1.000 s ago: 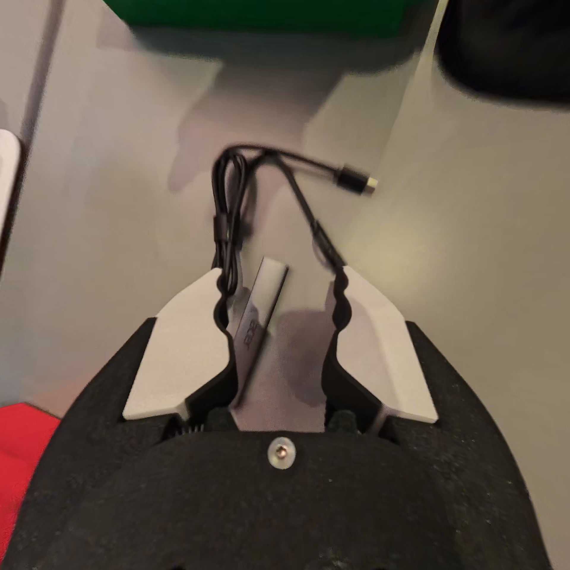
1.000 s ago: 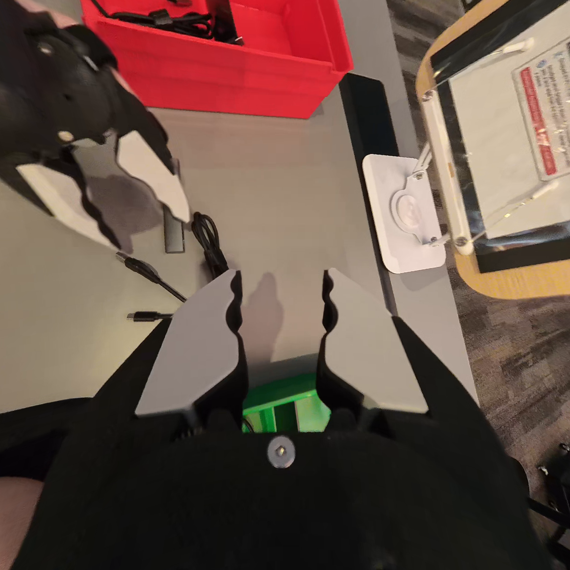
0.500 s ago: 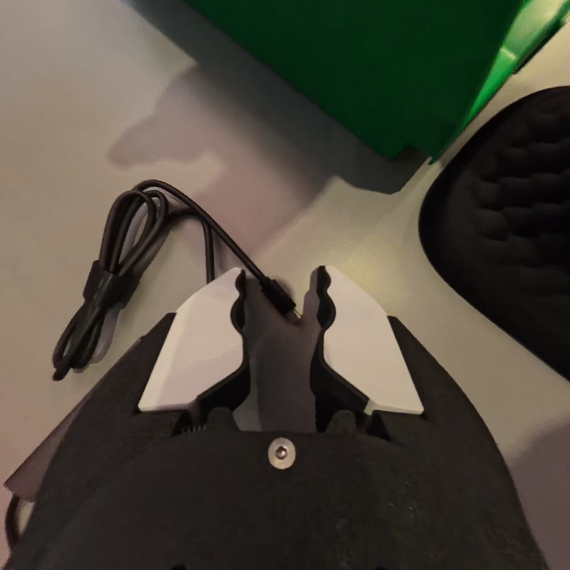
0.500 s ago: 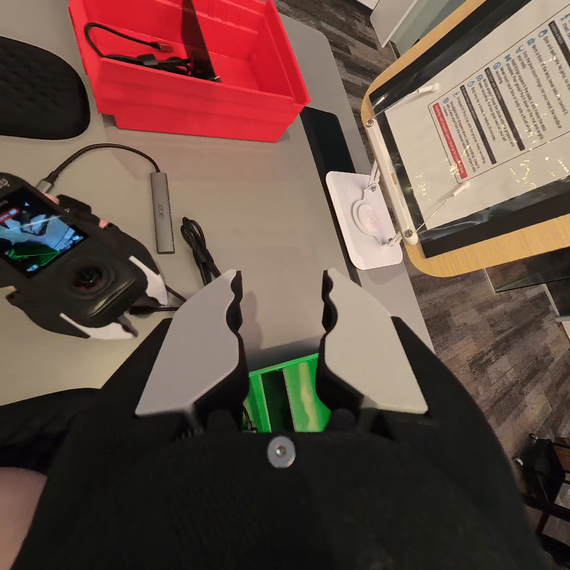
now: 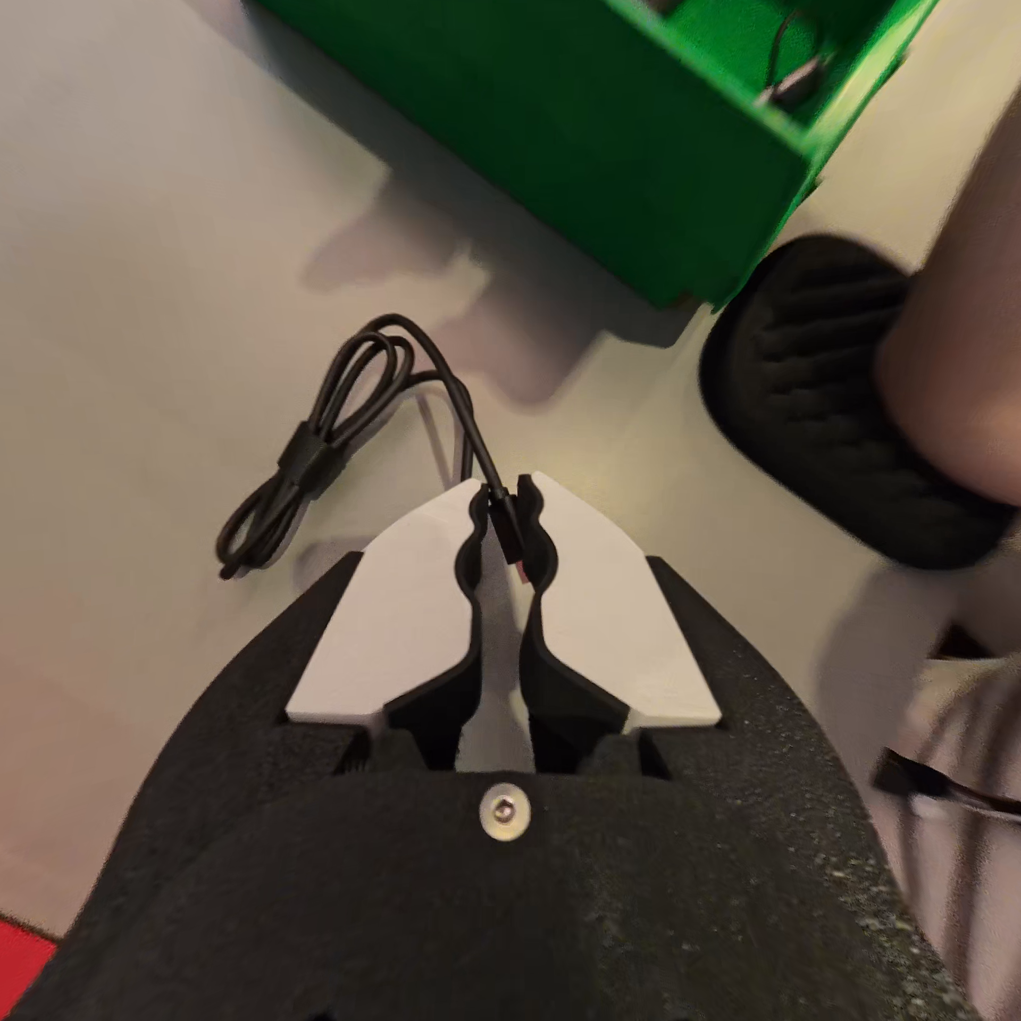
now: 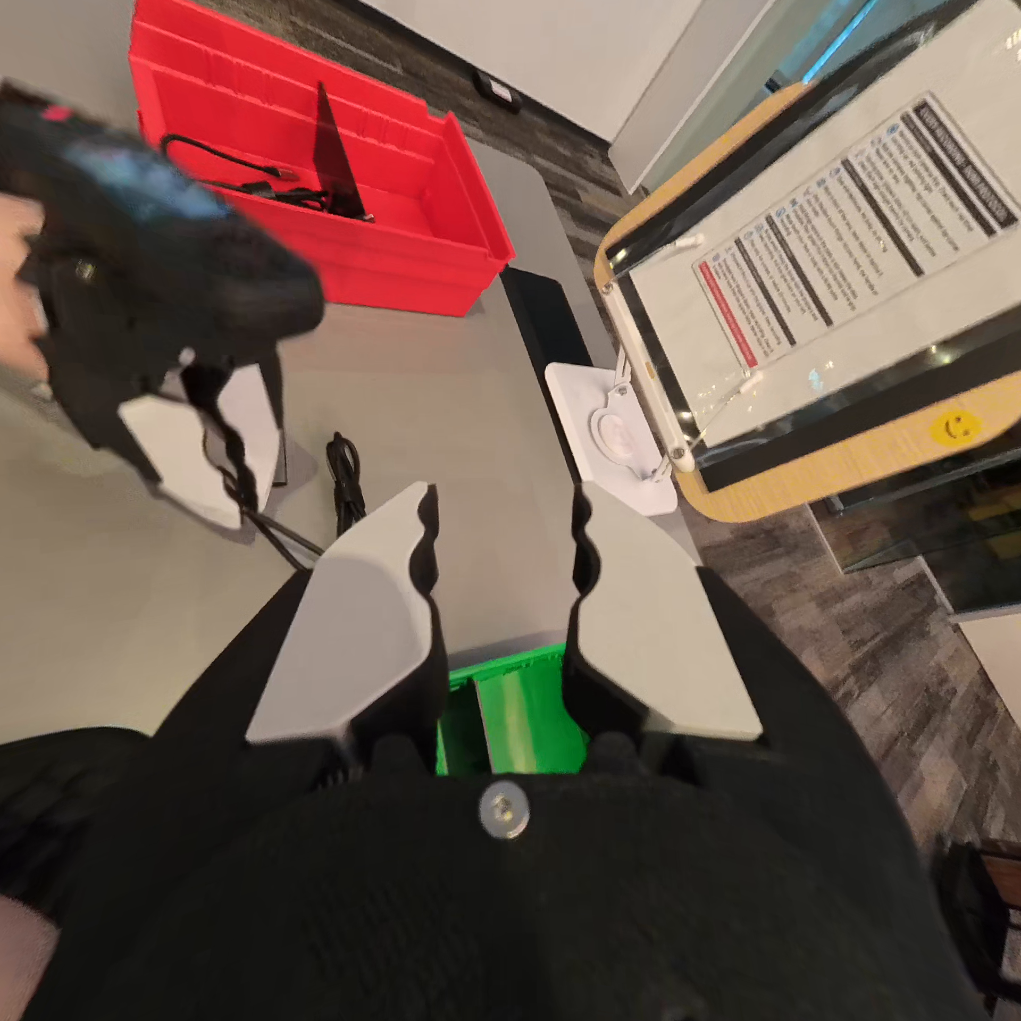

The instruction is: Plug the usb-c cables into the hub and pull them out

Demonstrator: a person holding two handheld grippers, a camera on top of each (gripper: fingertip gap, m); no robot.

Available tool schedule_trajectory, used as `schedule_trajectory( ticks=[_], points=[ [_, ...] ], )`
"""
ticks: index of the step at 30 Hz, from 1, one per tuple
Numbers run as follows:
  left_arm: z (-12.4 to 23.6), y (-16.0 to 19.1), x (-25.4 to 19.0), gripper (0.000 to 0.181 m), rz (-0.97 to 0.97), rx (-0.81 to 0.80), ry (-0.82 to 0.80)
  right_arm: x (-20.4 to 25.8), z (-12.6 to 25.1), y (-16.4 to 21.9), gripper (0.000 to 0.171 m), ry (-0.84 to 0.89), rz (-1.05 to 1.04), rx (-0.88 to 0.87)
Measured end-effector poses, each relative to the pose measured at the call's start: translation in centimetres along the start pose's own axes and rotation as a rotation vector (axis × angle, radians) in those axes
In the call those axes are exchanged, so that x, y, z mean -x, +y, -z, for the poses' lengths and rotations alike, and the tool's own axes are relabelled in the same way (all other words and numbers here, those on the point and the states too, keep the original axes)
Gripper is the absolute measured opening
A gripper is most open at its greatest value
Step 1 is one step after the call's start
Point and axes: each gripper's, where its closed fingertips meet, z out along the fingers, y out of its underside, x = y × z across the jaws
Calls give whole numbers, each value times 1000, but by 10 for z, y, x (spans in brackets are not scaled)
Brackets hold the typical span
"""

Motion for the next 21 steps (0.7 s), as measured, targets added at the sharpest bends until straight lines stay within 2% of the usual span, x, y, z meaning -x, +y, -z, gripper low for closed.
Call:
schedule_trajectory(
  ticks=[1, 7, 12, 14, 16, 17, 20, 21],
  points=[
    [13, -7, 3, 9, 31, -30, 40, 3, -3, -3, 47, -18, 24, -18],
    [88, -39, 19, 9, 95, -187, 240, 53, -40, -14, 46, -260, 203, -28],
    [127, -64, 19, 9, 89, -285, 398, 66, -73, -33, 44, -279, 274, -57],
    [137, -72, 20, 9, 76, -316, 441, 68, -80, -37, 35, -272, 302, -63],
    [143, -77, 26, 8, 75, -340, 458, 68, -83, -43, 11, -268, 310, -86],
    [147, -80, 30, 8, 80, -360, 470, 67, -84, -46, 5, -262, 301, -95],
    [167, -94, 45, 7, 87, -474, 502, 54, -85, -60, 5, -233, 186, -134],
    [176, -97, 52, 13, 97, -522, 501, 49, -85, -62, 5, -221, 146, -132]
  ],
)
